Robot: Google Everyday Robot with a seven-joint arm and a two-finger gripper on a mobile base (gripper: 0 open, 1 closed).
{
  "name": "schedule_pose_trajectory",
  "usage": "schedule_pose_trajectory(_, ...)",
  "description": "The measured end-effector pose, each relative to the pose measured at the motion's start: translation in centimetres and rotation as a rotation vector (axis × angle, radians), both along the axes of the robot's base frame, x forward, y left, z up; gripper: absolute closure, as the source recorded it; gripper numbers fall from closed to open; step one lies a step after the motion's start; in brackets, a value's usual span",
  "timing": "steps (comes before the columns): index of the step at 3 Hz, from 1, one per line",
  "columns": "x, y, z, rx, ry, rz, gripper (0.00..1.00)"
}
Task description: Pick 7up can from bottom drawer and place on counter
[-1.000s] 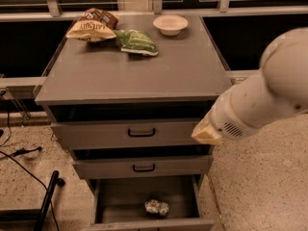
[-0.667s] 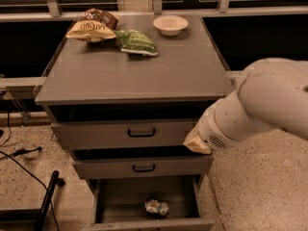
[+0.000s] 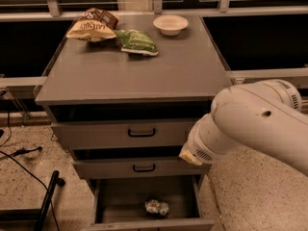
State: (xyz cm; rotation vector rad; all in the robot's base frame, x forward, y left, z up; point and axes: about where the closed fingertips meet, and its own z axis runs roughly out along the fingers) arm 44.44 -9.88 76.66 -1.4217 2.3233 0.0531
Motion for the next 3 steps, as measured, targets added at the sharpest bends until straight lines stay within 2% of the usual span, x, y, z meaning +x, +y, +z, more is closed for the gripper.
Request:
schedule_pose_trajectory(1, -0.2, -0.1, 0.2, -0.024, -0.018, -0.004, 1.00)
schedule_pose_trajectory(3, 1.8, 0.2, -7.1, -0.023, -0.037, -0.005, 1.00)
